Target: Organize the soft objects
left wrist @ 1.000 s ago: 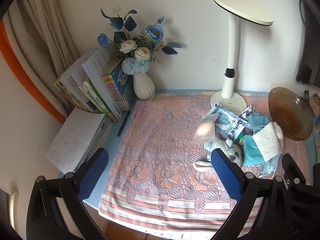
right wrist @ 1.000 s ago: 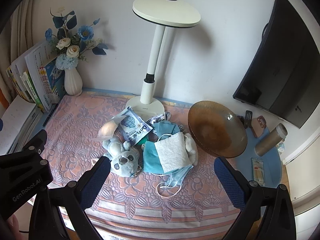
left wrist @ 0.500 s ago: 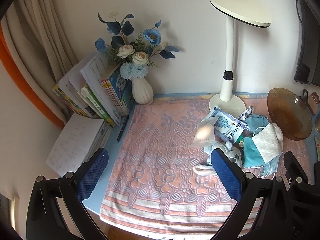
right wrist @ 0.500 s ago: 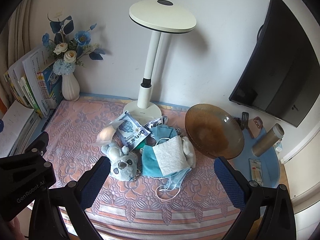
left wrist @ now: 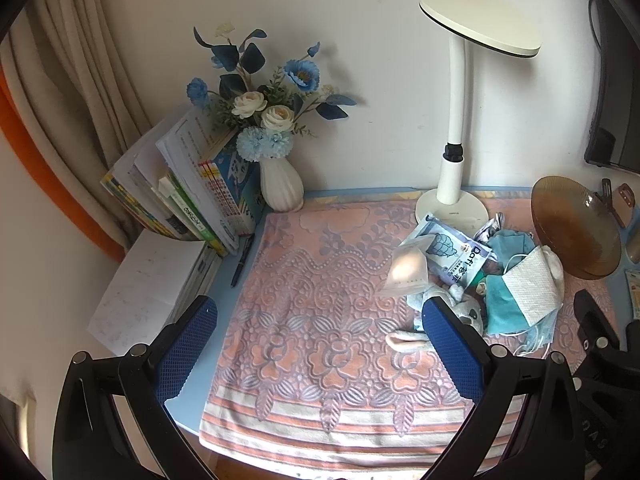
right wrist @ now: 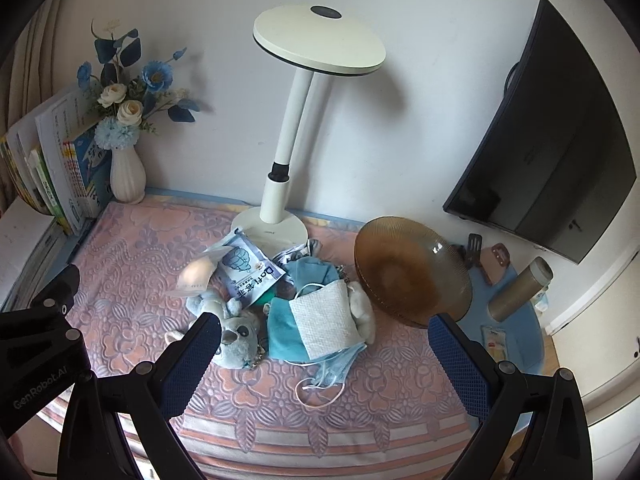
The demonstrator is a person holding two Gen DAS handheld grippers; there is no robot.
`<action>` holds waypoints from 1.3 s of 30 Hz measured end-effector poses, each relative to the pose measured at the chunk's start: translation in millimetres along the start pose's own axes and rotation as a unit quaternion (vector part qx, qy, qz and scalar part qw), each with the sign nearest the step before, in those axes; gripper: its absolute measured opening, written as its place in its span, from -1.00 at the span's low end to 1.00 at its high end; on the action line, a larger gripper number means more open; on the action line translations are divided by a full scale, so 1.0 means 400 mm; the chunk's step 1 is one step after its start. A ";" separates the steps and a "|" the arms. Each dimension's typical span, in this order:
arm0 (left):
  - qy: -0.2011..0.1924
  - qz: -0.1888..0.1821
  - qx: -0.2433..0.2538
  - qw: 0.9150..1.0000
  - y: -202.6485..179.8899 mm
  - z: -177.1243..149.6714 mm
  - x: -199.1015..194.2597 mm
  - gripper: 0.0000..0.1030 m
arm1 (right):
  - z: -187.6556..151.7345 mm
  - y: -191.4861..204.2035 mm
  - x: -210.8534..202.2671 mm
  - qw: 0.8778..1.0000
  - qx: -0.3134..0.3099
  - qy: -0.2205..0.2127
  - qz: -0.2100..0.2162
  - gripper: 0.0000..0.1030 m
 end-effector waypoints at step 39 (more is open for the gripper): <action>0.007 -0.014 -0.017 1.000 0.026 -0.020 0.019 0.99 | -0.030 0.057 -0.003 1.000 -0.013 0.015 0.011 1.00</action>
Point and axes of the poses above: each gripper's, at about its wrist camera, not at the fingertips, and x roughly the way its jaws point, y to its left, z to its top, the point moved 9 cm from there along x, roughly the way its jaws point, and after that the axes turned 13 degrees about x, right-handed, at the moved point
